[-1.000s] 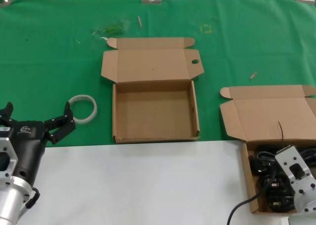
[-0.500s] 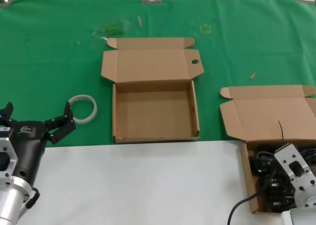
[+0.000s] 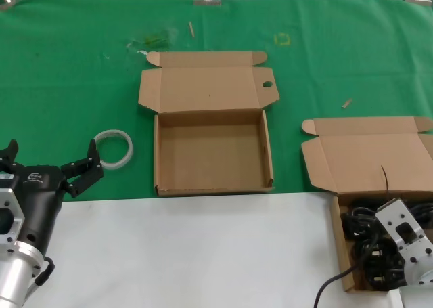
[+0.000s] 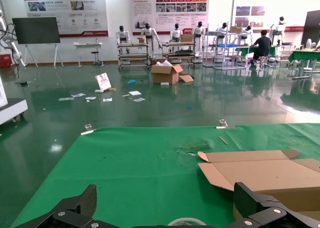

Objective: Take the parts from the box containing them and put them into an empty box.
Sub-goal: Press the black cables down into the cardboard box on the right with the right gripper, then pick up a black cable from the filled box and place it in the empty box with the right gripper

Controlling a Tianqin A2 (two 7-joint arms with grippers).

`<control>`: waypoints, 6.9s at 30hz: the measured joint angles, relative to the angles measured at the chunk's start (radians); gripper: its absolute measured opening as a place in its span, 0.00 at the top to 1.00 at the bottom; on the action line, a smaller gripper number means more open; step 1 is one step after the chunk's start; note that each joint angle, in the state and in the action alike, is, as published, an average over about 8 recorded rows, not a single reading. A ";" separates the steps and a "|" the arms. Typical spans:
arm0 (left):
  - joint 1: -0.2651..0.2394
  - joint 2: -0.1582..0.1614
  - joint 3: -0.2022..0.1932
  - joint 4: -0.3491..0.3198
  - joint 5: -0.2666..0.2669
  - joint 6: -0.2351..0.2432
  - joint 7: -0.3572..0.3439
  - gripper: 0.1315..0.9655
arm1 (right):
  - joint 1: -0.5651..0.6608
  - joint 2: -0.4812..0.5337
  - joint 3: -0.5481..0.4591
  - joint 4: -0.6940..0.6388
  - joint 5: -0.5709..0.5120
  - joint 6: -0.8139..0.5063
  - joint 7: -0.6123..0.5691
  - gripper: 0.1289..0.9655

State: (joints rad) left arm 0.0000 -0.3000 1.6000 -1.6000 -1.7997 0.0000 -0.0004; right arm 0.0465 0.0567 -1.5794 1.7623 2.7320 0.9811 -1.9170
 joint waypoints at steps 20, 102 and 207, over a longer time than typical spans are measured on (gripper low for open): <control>0.000 0.000 0.000 0.000 0.000 0.000 0.000 0.00 | 0.021 0.000 0.065 -0.077 0.015 -0.088 -0.084 0.22; 0.000 0.000 0.000 0.000 0.000 0.000 0.000 0.00 | 0.044 -0.024 0.104 -0.062 0.021 -0.117 -0.175 0.94; 0.000 0.000 0.000 0.000 0.000 0.000 0.000 0.00 | 0.545 -0.016 -0.643 -0.650 0.021 -0.422 0.387 0.95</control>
State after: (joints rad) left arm 0.0000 -0.3000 1.6000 -1.6000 -1.7997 0.0000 -0.0003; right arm 0.5918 0.0406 -2.2221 1.1118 2.7530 0.5587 -1.5303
